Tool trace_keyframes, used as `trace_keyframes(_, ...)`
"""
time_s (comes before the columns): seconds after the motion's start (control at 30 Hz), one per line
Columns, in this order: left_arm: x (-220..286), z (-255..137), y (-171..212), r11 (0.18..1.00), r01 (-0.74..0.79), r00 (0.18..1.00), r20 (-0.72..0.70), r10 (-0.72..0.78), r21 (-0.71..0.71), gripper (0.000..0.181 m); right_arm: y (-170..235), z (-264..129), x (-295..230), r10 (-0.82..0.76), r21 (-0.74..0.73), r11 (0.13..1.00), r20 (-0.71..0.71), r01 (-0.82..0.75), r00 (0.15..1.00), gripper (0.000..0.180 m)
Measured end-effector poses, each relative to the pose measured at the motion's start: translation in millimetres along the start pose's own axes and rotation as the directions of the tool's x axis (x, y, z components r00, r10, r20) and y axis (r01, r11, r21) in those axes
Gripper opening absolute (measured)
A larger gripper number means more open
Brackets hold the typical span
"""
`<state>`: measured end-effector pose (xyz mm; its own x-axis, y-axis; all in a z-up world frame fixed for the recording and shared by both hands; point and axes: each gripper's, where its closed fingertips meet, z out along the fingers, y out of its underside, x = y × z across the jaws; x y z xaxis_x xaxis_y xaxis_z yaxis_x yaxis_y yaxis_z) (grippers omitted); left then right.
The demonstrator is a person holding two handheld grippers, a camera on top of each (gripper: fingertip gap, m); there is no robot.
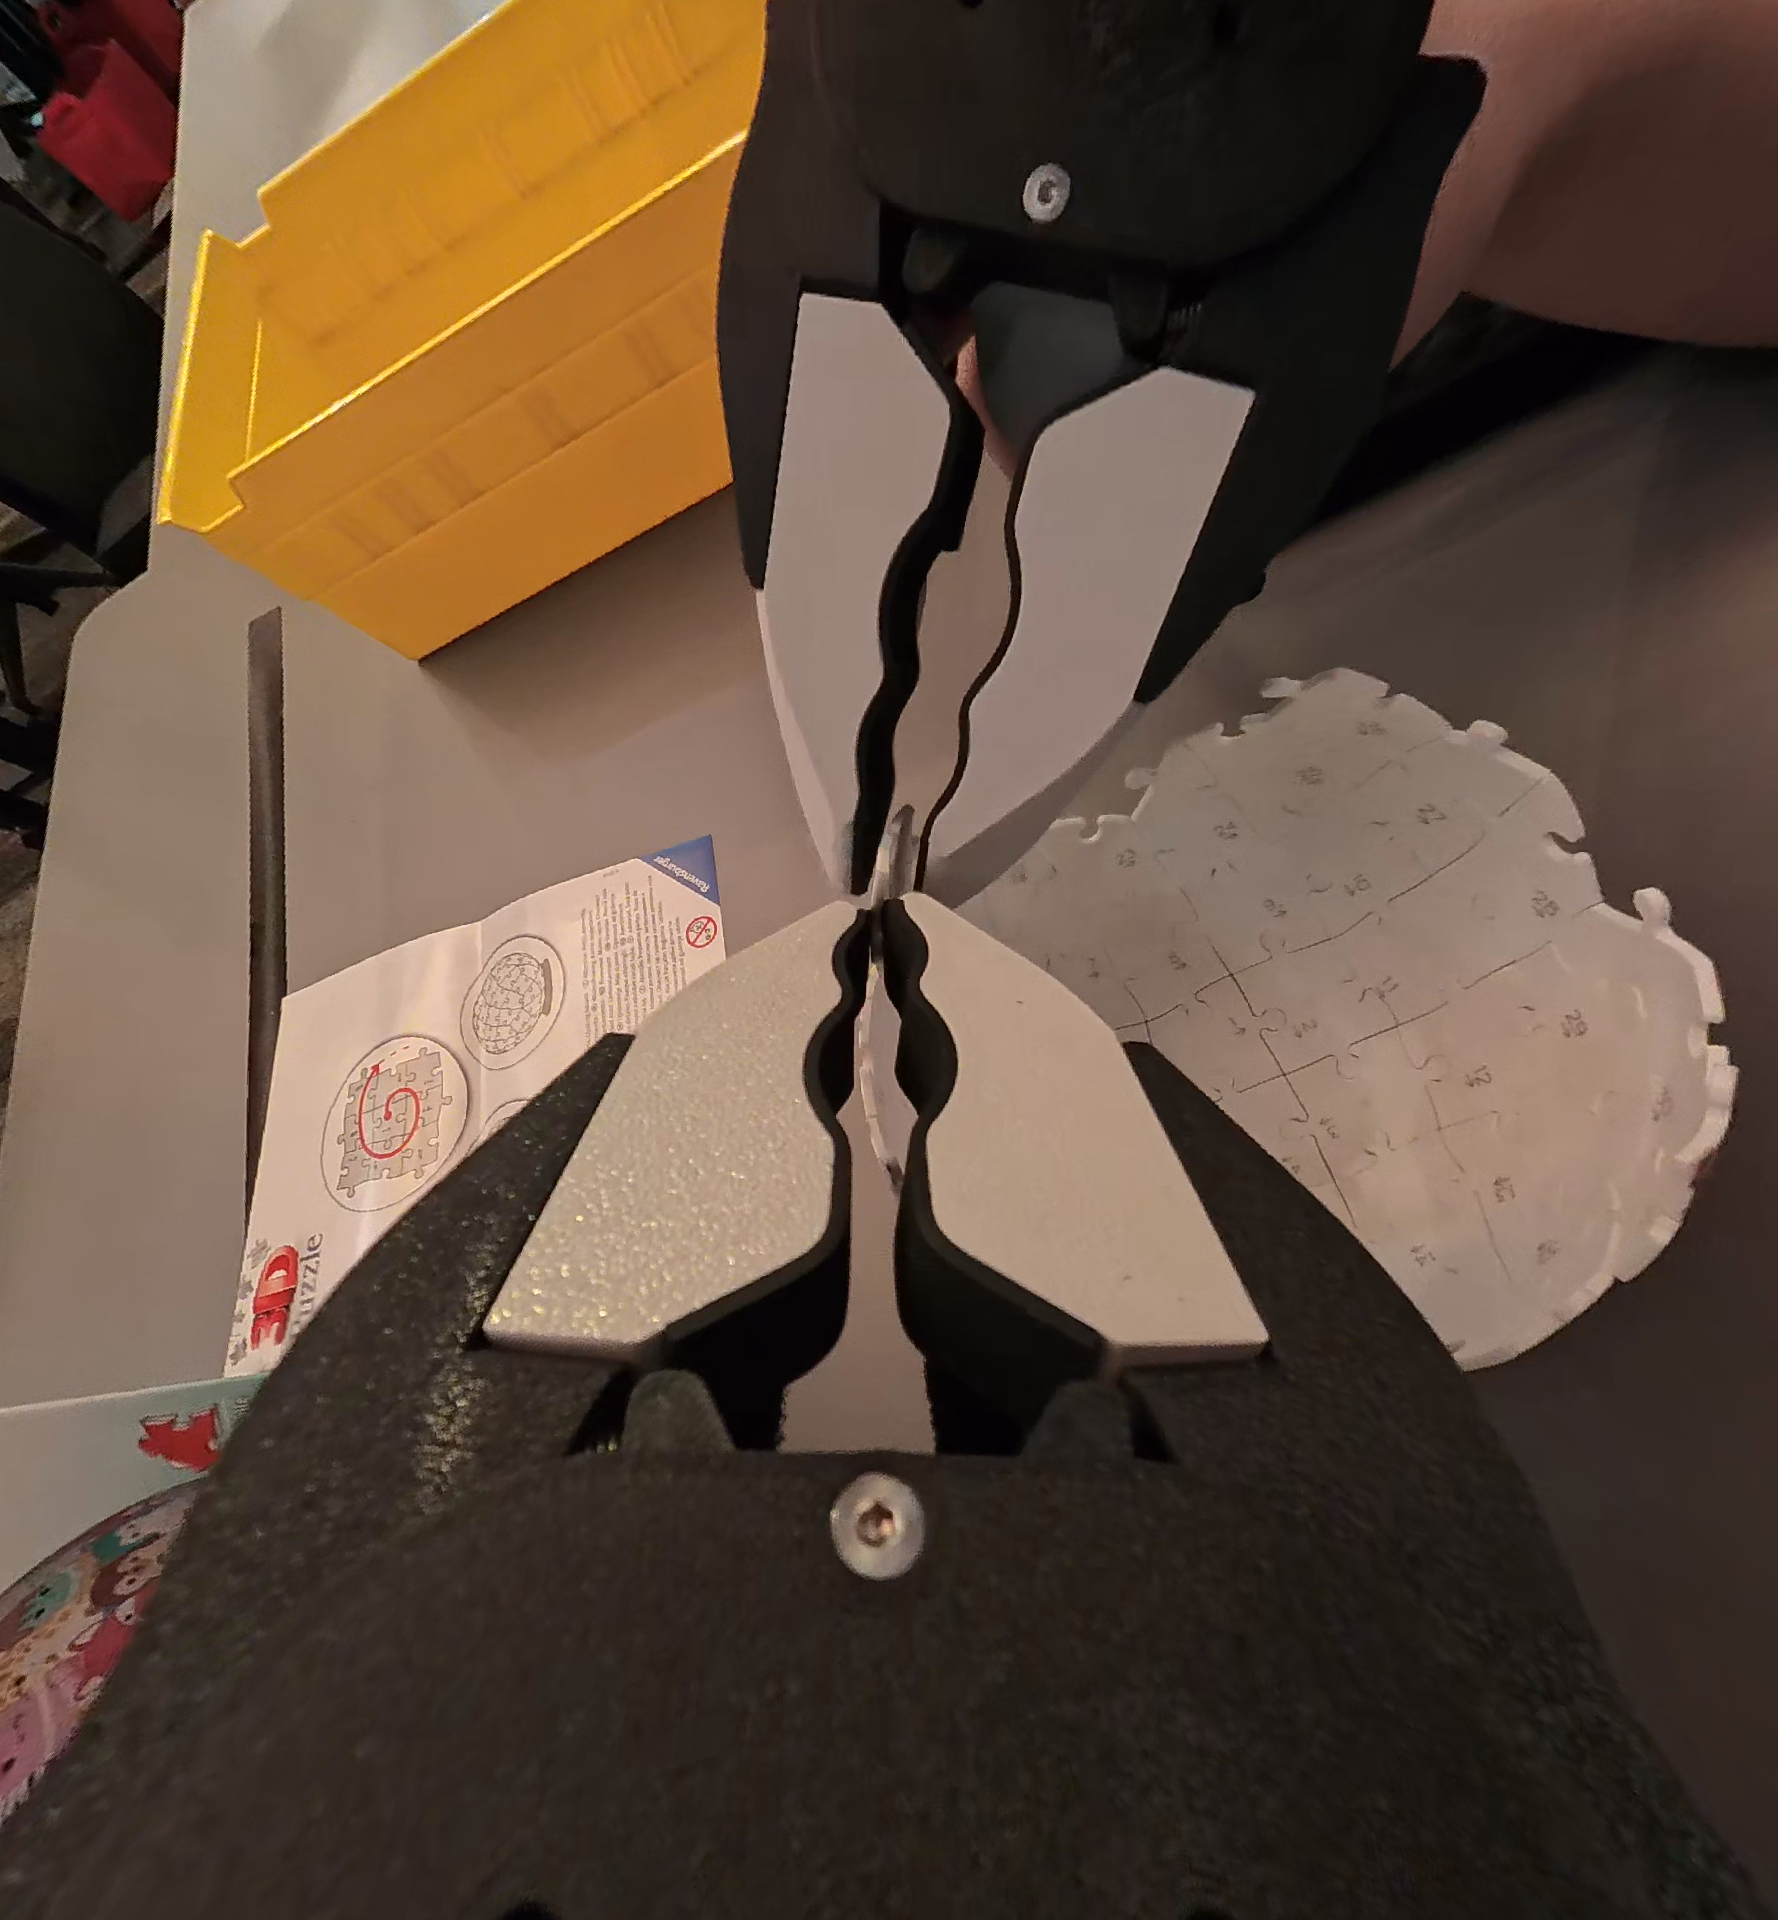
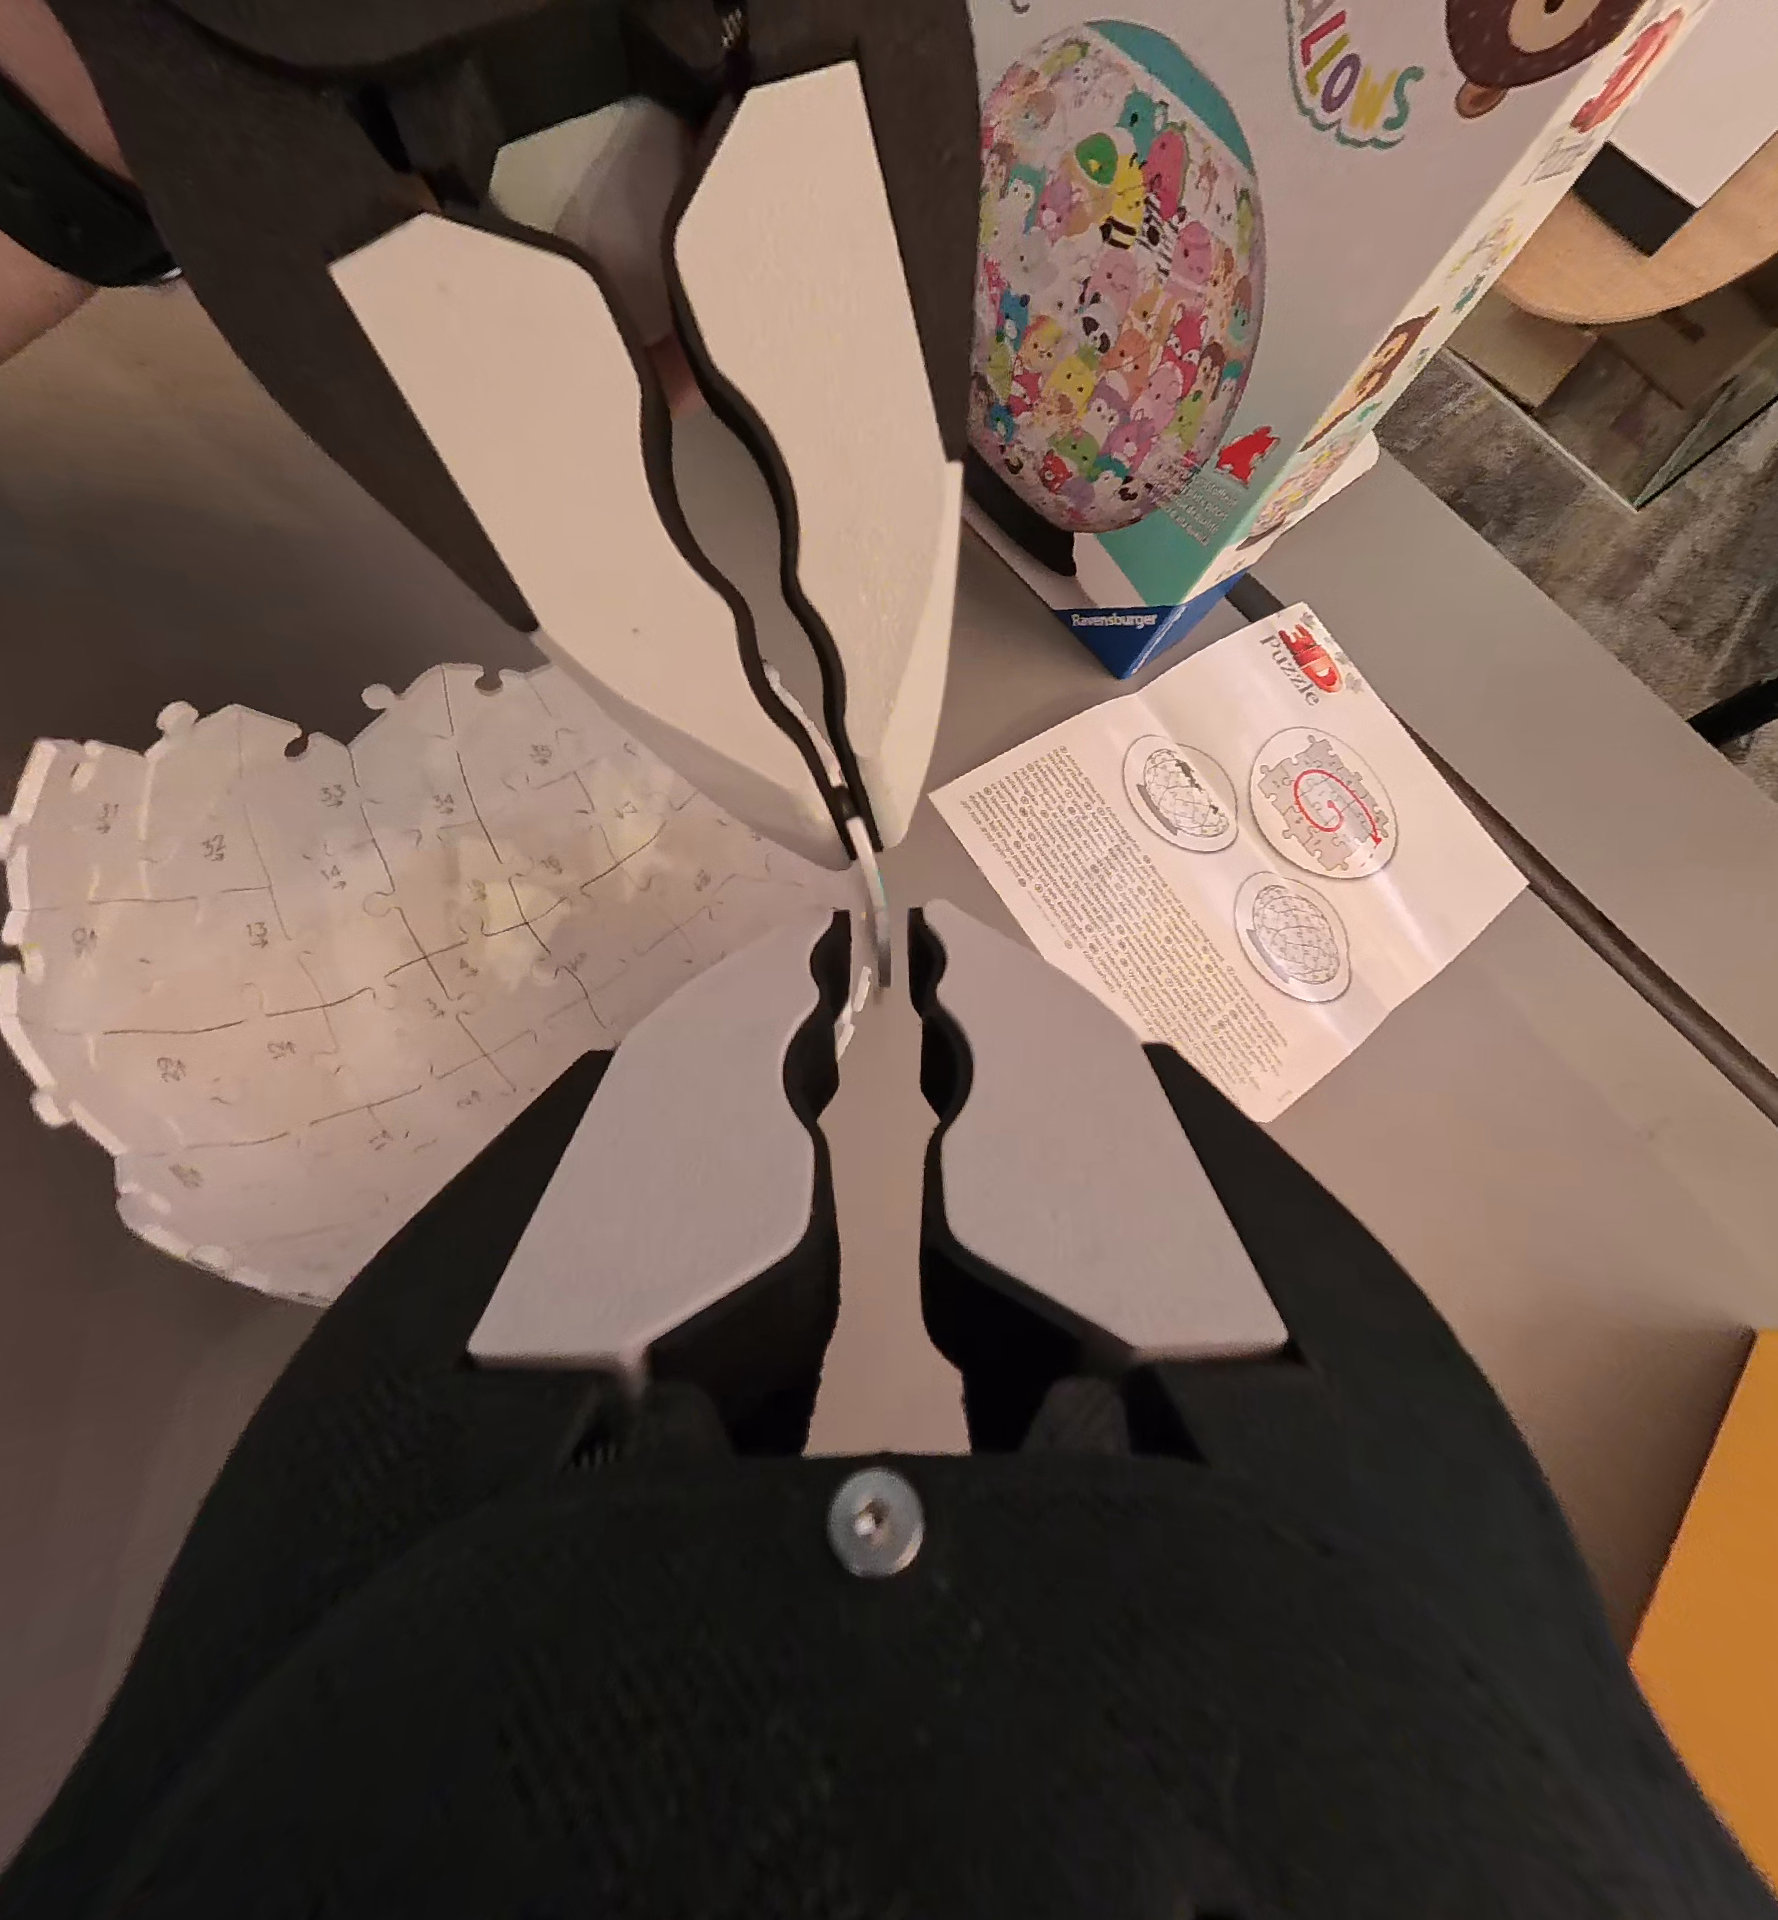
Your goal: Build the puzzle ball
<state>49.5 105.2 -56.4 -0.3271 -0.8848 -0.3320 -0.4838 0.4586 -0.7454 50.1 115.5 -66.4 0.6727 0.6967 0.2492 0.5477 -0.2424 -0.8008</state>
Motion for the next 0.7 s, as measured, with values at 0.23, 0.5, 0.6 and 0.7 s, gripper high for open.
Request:
trace_keyframes(0.23,-1.3,-1.3,1.1,1.0,-0.001,1.0,0.006,0.001,0.003,0.002,2.0,2.1,0.2,0.007,-0.007,1.0,0.005,-0.007,1.0,0.008)
trace_keyframes(0.5,-0.2,2.1,2.9,1.0,-0.012,1.0,0.003,0.012,-0.011,0.002,5.6,8.2,-2.0,-0.012,-0.039,0.999,0.004,0.012,1.0,0.008)
trace_keyframes(0.6,0.5,3.6,3.1,1.0,-0.015,1.0,0.001,0.015,-0.014,0.002,7.9,6.9,-2.5,-0.017,-0.049,0.999,0.006,0.017,1.0,0.008)
trace_keyframes(0.7,0.1,4.0,2.9,1.0,-0.015,1.0,0.004,0.015,-0.012,0.002,7.9,4.8,-1.5,-0.015,-0.044,0.999,0.003,0.015,1.0,0.008)
